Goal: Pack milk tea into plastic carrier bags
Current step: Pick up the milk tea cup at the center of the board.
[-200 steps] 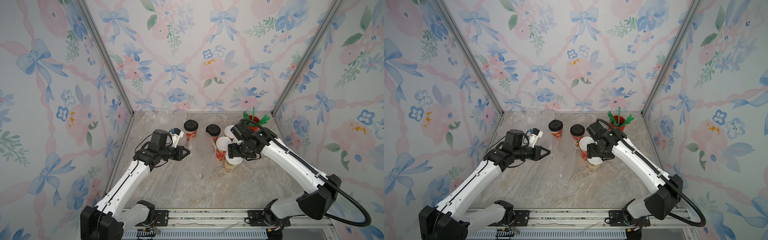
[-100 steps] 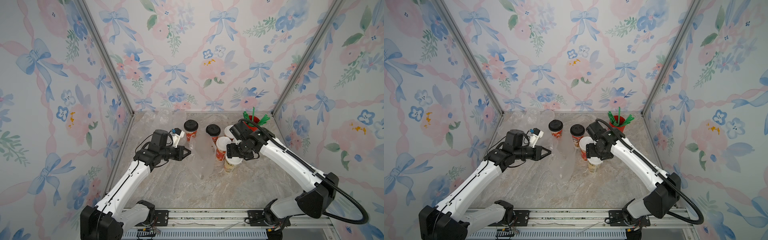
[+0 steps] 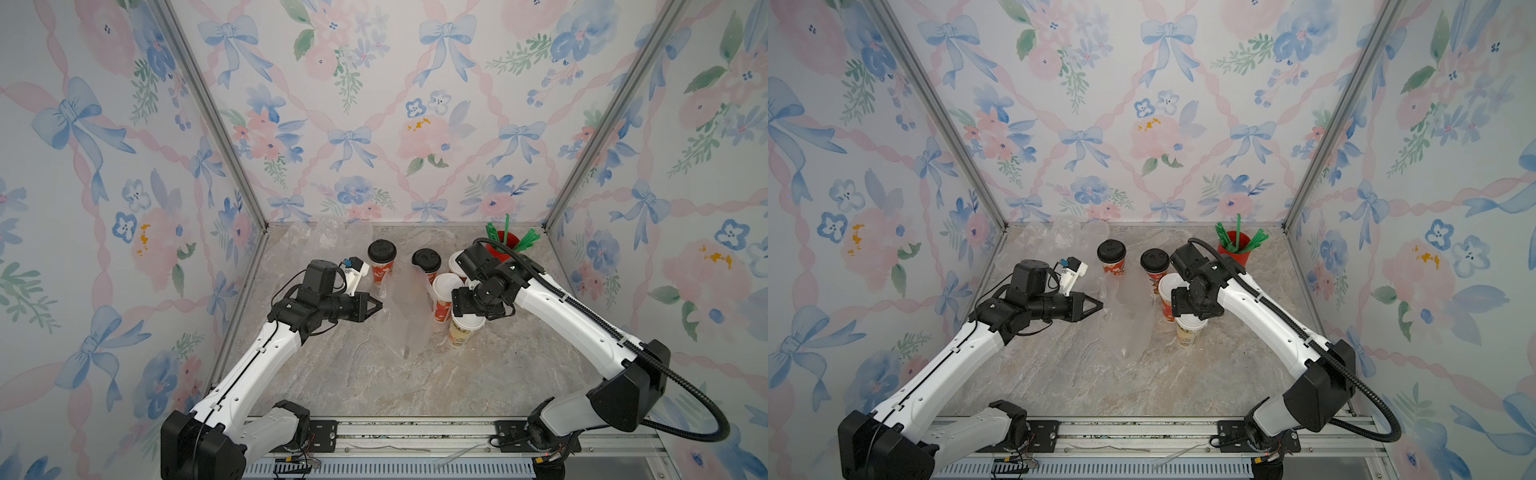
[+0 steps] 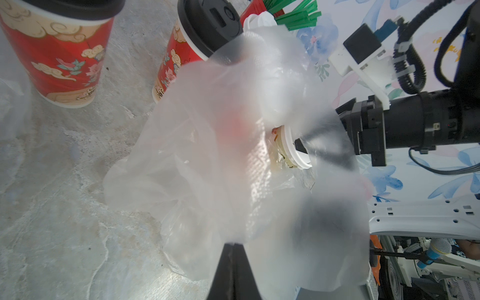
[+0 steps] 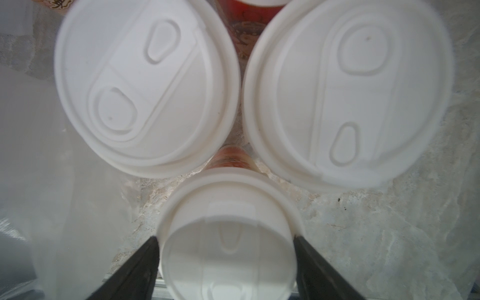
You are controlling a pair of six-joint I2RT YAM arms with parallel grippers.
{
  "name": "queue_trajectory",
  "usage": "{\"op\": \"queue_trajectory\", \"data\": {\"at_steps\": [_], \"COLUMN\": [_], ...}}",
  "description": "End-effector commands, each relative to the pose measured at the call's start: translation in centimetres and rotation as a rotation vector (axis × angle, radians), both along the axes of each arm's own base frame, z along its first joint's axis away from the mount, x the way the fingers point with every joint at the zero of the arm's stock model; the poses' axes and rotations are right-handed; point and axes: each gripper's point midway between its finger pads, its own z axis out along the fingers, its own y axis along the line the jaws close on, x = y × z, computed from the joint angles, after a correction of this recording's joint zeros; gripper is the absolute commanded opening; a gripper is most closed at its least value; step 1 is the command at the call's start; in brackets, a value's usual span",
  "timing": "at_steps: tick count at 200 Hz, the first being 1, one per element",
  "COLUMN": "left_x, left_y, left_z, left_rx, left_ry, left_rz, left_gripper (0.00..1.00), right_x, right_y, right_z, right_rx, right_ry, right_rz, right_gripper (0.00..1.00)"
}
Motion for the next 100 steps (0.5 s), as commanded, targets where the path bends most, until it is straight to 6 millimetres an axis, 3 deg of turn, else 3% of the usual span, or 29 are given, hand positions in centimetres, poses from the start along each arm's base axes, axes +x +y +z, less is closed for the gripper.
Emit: {"op": "queue_trajectory", "data": {"at_steps": [1,50,100], "left_x": [-0.53,-0.6,-0.54], "left_y": [-0.28,-0.28,-0.27], "left_z": [0.15,0.19,0.01], "left_rx": [-0.019,-0.02,-0.017], "left_ry": [-0.003,-0.005,0.0], "left_rz": [-0.016,-0.016,-0.016], "left_gripper": [0.02,0.02,0.02], "right_x": [-0.8,-1.47,-1.61], "right_y": [-0.79,-0.78,-0.4], "right_z": [-0.8,-0.19,-0.88], "right_rx": [-0.08,-0.113,-0.1], "right_ry": [0.051,0.071,0.093], "right_rz": [0.014,0.028,0.026], "right_gripper": [0.8,0.81,0.8]}}
